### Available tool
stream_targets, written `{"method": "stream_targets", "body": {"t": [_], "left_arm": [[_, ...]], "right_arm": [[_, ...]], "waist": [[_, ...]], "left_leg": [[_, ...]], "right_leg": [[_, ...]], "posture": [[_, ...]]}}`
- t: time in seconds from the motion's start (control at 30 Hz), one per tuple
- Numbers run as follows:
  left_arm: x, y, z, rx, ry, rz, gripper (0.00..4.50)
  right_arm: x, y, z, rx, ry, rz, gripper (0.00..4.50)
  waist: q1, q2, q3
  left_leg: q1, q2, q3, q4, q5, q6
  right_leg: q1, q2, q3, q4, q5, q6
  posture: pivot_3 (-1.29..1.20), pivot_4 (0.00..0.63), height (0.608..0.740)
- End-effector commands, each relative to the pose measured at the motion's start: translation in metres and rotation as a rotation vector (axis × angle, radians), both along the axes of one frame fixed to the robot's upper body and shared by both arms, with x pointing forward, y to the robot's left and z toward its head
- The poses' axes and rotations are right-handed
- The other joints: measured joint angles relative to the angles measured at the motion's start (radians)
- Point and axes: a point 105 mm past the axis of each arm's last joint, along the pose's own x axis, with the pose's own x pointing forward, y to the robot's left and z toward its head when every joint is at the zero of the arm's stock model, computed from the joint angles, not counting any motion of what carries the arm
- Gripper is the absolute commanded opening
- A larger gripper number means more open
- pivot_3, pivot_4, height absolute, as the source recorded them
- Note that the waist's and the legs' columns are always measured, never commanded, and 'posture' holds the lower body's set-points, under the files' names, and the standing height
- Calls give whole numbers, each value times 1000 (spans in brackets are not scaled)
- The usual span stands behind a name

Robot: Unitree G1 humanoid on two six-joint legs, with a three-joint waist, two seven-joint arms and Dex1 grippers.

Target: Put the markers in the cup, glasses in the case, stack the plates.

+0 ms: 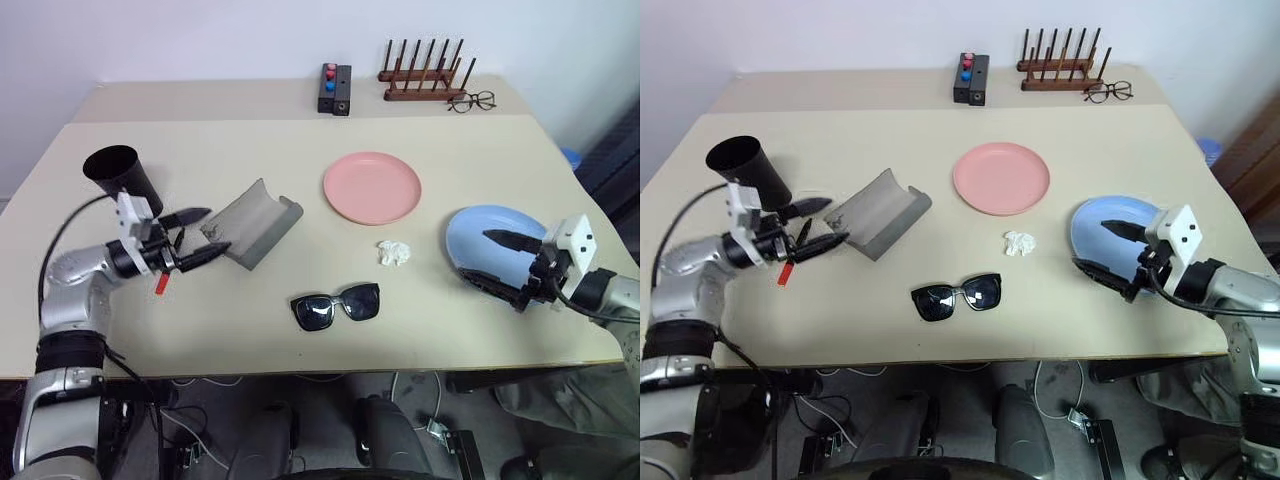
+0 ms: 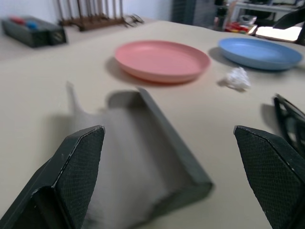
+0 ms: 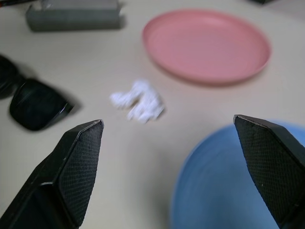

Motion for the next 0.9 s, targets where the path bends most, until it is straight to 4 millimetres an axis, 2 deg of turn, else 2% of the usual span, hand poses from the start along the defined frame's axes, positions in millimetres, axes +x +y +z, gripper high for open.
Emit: {"method": "stream_targets", "body": {"t": [0.03,0.13,0.23,0.33,0.5,0.6,0.73,0.9], "left_arm": [[0,11,22,29,-85,20,4500],[-3,13,26,29,-87,28,4500],[-5,11,32,34,-90,2,4500],[2,19,35,32,-108,37,4500],[-1,25,38,30,-122,56,4500],[-1,30,47,17,-137,86,4500],[-2,18,60,-29,-177,69,4500],[5,27,73,-43,-198,107,4500]], "right_arm": [[5,7,20,-8,-73,31,4458],[9,11,15,-13,-74,44,4458],[14,14,24,-4,-98,52,4458],[19,17,23,4,-116,49,4458],[26,43,26,41,-155,101,4458],[30,55,25,84,-166,133,4458],[34,60,29,83,-186,172,4458],[38,74,27,93,-214,198,4458]], "waist": [[0,0,0],[2,0,0],[5,0,0],[5,0,0],[-3,0,0],[-2,0,0],[6,0,0],[3,0,0]], "left_leg": [[0,0,0,0,0,0],[2,0,0,0,0,0],[2,0,0,0,0,0],[2,0,0,0,0,0],[2,0,0,0,0,0],[2,0,0,0,0,0],[1,0,0,0,0,0],[1,0,0,0,0,0]], "right_leg": [[0,0,0,0,0,0],[1,0,0,1,0,0],[1,0,0,0,0,0],[1,0,0,0,0,0],[1,0,0,0,0,0],[1,0,0,0,0,0],[1,0,0,0,0,0],[1,0,0,0,0,0]], "posture": [[0,150,740],[0,150,740],[0,150,740],[0,150,740],[0,150,740],[0,150,740],[0,150,740],[0,150,740]]}}
